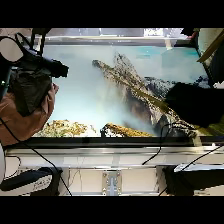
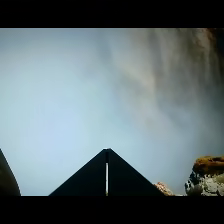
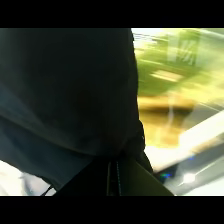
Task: Fold the clothes and pants, and hang the long-sleeved shirts on hangers.
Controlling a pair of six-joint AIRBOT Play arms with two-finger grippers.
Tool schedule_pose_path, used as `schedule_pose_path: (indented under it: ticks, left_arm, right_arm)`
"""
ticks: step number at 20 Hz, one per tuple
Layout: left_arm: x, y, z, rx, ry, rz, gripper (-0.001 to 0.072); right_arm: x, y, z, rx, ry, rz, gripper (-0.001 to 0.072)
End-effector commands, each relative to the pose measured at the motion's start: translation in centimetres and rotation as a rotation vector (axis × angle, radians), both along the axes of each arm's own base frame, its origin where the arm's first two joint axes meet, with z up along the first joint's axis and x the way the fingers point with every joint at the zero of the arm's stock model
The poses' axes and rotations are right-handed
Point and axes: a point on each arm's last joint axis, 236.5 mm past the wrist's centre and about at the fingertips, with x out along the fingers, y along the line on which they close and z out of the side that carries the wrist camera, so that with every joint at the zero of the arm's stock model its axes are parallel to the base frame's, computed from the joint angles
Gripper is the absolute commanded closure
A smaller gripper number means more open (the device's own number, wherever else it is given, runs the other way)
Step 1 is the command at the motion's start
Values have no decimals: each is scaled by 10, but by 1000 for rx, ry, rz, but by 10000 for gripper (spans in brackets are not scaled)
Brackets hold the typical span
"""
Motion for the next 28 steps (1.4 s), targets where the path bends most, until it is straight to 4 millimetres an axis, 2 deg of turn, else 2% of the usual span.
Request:
schedule_pose_path:
  ticks: [1, 3, 5, 7, 8, 9, 10, 11, 13, 14, 15, 16, 17, 18, 19, 20, 21, 23, 25, 28]
  left_arm:
    - [1, 0, -1, 1, 2, 1, 701]
    - [1, 0, -1, 0, 2, 1, 701]
    - [1, 0, -1, 0, 1, 1, 701]
    - [1, 0, -1, 0, 1, 1, 701]
    - [1, 0, -1, 0, 1, 1, 701]
    - [1, 0, -1, 1, 1, 1, 701]
    - [1, 0, -1, 0, 1, 1, 701]
    - [1, 0, -1, 0, -1, 1, 700]
    - [1, 0, -1, 0, -1, 1, 700]
    - [1, 0, -1, 0, -1, 1, 700]
    - [1, 0, -1, 0, -1, 1, 700]
    - [1, 0, -1, 0, -1, 1, 700]
    - [1, 0, -1, 0, 0, 1, 700]
    - [1, 0, -1, 0, 0, 1, 701]
    - [0, 0, -1, 2, 5, 0, 701]
    - [-3, 1, -3, 5, 19, -2, 700]
    - [-5, 1, -5, 8, 32, -4, 701]
    - [-5, 1, -5, 8, 31, -4, 700]
    - [-5, 1, -5, 8, 31, -4, 700]
    - [-5, 1, -5, 8, 32, -4, 700]
  right_arm:
    - [-107, -50, -4, -25, 6, -256, 680]
    - [-147, -49, -21, 19, 14, -347, 680]
    - [-162, -31, -45, 87, 27, -326, 679]
    - [-165, -4, -66, 176, 55, -303, 677]
    - [-167, 12, -71, 239, 72, -300, 606]
    - [-169, 25, -68, 291, 87, -314, 421]
    - [-168, 28, -58, 302, 88, -338, 316]
    - [-166, 26, -43, 276, 69, -373, 301]
    - [-151, 13, 12, 149, -40, -409, 302]
    - [-136, 0, 53, 51, -141, -434, 303]
    - [-114, -8, 102, -48, -287, -440, 304]
    - [-91, -10, 151, -130, -441, -422, 304]
    - [-67, 1, 197, -184, -590, -384, 308]
    - [-42, 23, 239, -218, -725, -315, 406]
    - [-22, 51, 269, -221, -824, -241, 582]
    - [-2, 85, 292, -208, -897, -151, 678]
    - [14, 120, 303, -199, -927, -48, 678]
    - [36, 182, 301, -207, -910, 186, 678]
    - [46, 227, 278, -188, -816, 359, 678]
    - [45, 265, 239, -207, -644, 539, 678]
